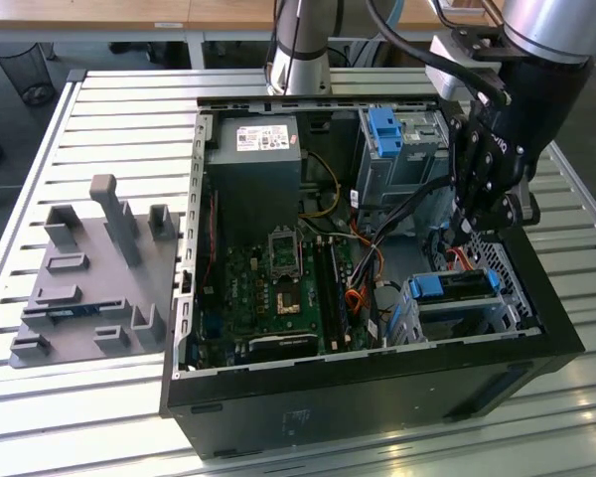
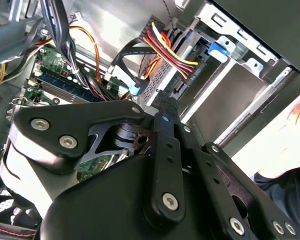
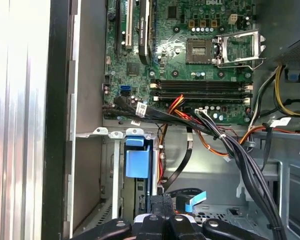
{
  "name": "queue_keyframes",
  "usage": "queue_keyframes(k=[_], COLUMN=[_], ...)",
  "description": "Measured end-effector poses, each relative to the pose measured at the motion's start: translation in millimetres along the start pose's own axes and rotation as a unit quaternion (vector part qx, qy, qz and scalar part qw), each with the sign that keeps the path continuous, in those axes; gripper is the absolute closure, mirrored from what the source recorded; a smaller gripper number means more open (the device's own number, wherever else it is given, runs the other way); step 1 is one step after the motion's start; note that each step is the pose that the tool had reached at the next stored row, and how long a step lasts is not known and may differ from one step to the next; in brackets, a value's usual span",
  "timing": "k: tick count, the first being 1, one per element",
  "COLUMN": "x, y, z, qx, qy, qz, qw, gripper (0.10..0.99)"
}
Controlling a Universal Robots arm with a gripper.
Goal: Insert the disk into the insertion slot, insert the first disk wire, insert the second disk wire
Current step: 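Insert the second disk wire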
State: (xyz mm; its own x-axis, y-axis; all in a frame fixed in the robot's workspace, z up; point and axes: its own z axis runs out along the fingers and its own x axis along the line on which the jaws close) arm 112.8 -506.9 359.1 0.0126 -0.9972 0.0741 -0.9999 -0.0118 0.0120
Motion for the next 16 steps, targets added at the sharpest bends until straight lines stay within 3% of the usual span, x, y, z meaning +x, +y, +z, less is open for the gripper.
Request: queue_keyframes(k=[8,16], x=[-14.9,-19.3], y=[2.7,2.9], z=[-2.8,3.3], qx=[0.0000,0.0000], qy=[0.0000,0.0000], qz=[0.000,0.000], qw=[1.0000,1.0000], gripper=[0.980,0.980])
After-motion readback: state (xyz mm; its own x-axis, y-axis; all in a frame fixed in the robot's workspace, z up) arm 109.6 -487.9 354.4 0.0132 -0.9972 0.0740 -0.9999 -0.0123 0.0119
